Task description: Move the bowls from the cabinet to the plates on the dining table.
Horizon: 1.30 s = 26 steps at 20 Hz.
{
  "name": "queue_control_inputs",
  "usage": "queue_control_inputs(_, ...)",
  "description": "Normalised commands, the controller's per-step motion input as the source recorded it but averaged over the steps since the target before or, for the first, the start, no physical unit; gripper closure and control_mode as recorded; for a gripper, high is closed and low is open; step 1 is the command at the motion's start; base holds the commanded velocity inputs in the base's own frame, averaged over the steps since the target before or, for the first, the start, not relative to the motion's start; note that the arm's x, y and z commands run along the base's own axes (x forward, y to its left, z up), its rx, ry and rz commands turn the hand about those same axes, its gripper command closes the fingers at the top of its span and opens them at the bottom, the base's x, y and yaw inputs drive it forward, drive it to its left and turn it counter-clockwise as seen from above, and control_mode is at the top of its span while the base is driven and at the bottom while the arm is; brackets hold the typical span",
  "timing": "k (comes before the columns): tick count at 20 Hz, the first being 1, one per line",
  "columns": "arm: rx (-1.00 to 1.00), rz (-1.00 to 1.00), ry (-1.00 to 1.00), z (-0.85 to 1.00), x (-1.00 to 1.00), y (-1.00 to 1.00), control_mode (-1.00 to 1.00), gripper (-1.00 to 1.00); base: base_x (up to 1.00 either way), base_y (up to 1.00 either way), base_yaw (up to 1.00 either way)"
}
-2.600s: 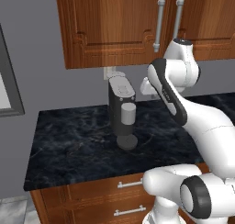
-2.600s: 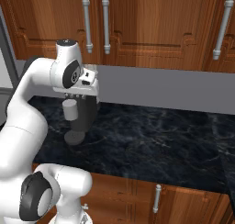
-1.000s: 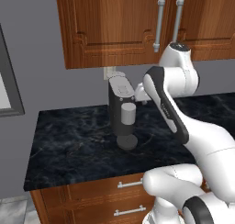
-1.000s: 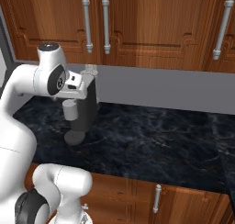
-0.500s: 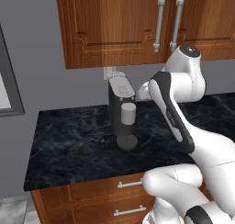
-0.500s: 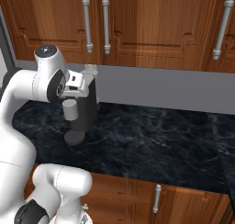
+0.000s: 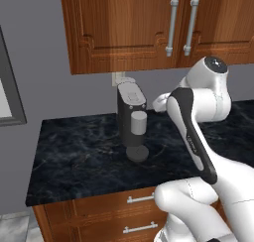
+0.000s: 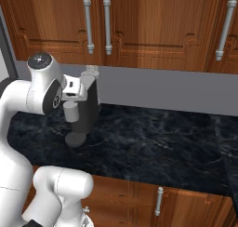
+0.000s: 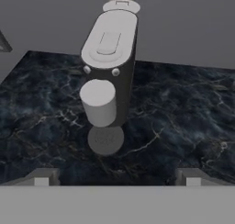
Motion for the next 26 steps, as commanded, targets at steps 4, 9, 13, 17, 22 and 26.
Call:
queue_control_inputs(4, 0.00, 0.00, 0.00, 0.11, -0.14, 0.00, -1.00, -1.00, 0.00, 0.00, 0.00)
queue_control_inputs(9, 0.00, -0.02, 0.00, 0.17, 0.00, 0.00, -1.00, -1.00, 0.00, 0.00, 0.00)
queue_control_inputs(13, 0.00, -0.03, 0.00, 0.11, 0.00, 0.00, -1.00, -1.00, 0.00, 0.00, 0.00)
queue_control_inputs(17, 0.00, -0.03, 0.00, 0.09, 0.00, 0.00, -1.00, -1.00, 0.00, 0.00, 0.00)
queue_control_inputs(22, 0.00, -0.04, 0.00, 0.12, 0.00, 0.00, -1.00, -1.00, 0.00, 0.00, 0.00)
queue_control_inputs(26, 0.00, -0.05, -0.01, 0.03, 0.00, 0.00, -1.00, -1.00, 0.00, 0.00, 0.00)
